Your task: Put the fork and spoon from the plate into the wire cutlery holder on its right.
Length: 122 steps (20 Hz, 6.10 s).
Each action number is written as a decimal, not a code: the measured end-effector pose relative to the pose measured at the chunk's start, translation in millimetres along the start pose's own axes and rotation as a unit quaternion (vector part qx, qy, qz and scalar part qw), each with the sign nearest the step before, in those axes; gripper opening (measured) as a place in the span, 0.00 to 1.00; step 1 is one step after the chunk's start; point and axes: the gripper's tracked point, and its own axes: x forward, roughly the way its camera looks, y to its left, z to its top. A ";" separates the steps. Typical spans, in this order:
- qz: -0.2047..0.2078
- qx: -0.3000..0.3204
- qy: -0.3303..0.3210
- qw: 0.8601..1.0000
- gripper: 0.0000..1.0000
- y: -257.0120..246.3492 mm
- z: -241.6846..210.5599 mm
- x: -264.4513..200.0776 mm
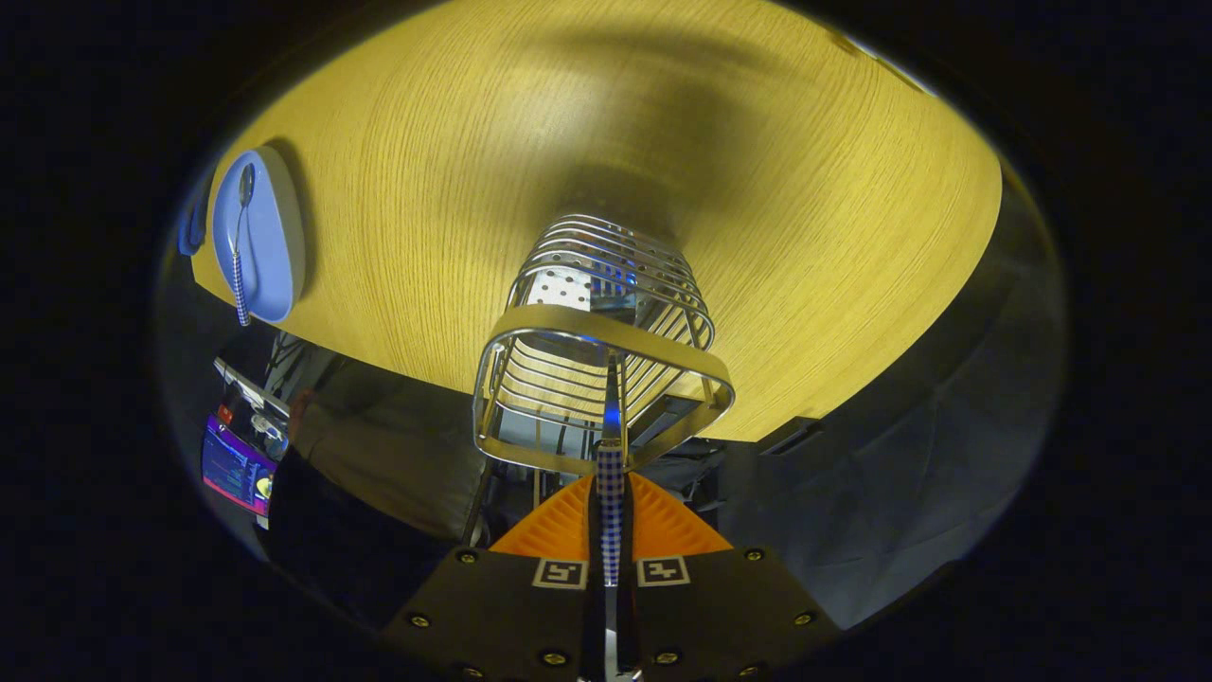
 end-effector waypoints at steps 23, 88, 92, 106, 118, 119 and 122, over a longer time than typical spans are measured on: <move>0.007 0.007 -0.102 0.995 0.34 33.8 -39.7 -40.8; 0.102 0.062 -0.261 0.958 0.34 357.5 147.8 -15.2; 0.111 0.046 -0.246 0.962 0.10 354.6 145.1 -4.0; 0.012 -0.088 -0.176 0.980 0.01 249.0 40.2 -28.0; 0.016 -0.074 -0.156 0.985 0.01 181.8 -25.0 -29.5; 0.022 -0.068 -0.153 0.986 0.01 176.3 -29.5 -31.5; 0.029 -0.045 -0.151 0.987 0.01 151.8 -35.5 -36.0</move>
